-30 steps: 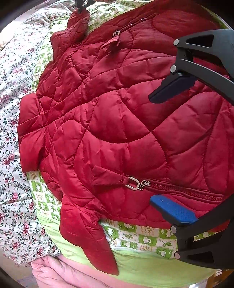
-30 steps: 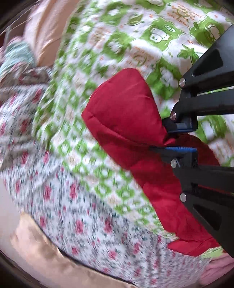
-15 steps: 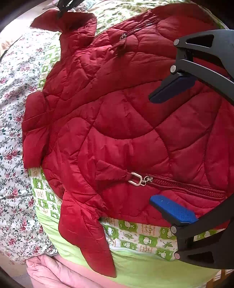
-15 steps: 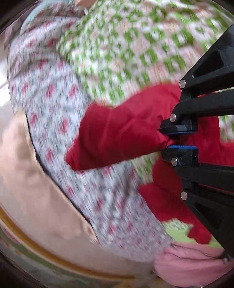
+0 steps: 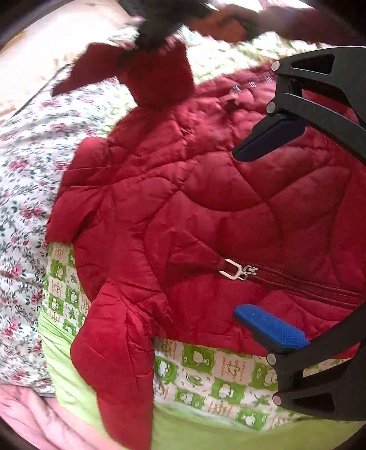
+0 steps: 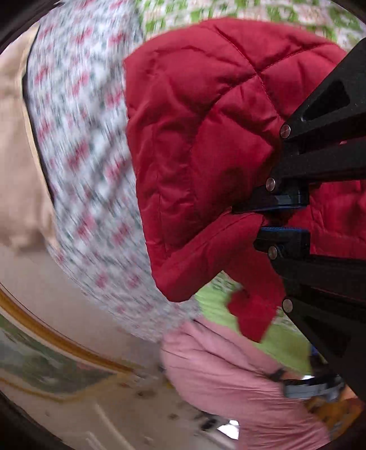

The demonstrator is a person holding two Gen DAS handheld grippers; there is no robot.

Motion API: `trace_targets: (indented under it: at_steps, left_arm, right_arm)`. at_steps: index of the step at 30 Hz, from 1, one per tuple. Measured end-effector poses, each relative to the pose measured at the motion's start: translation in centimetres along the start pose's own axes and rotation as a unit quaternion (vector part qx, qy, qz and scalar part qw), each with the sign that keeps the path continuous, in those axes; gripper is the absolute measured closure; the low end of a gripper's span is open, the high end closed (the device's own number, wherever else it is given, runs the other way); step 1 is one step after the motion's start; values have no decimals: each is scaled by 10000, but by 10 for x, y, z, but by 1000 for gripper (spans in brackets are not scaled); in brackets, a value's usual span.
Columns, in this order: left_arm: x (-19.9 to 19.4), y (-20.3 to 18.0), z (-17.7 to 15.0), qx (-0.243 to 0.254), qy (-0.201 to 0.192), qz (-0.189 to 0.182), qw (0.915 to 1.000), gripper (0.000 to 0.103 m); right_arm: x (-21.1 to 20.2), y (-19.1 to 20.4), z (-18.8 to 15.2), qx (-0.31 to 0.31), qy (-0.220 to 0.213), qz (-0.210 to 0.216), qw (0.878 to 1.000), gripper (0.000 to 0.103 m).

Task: Fold large clothes
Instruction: 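Fold the held sleeve across the jacket body with the right tool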

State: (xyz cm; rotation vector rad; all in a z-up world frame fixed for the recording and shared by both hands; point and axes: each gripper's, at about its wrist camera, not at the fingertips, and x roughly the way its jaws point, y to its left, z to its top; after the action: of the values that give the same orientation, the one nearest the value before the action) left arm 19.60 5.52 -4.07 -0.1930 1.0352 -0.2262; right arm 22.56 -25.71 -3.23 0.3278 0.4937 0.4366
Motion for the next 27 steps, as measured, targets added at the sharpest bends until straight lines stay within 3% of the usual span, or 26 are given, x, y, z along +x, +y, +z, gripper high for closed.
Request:
trace_targets:
  at_steps: [7, 11, 17, 24, 25, 26, 27]
  left_arm:
    - [-13, 20, 28, -245, -209, -433, 9985, 1]
    - [-7, 37, 46, -537, -108, -845, 9949, 1]
    - [21, 57, 78, -1037, 250, -1685, 9799, 1]
    - [82, 66, 100, -1524, 868, -2260, 9582, 1]
    - [87, 67, 101, -1585, 863, -2381, 9543, 4]
    - [90, 66, 102, -1556, 835, -2419, 9541, 25]
    - [91, 63, 103, -1471, 854, -2411, 9555, 53]
  right_arm:
    - [65, 55, -34, -550, 667, 348, 9957, 95]
    - [99, 78, -56, -823, 948, 413, 9912, 95]
    - [131, 99, -89, -1232, 1253, 339, 9838, 95]
    - [147, 110, -105, -1511, 1354, 273, 9788, 90]
    - [146, 110, -105, -1540, 1354, 262, 9784, 90]
    - [146, 110, -105, -1551, 1364, 270, 9781, 89]
    - [146, 109, -104, -1529, 1385, 305, 9780, 88]
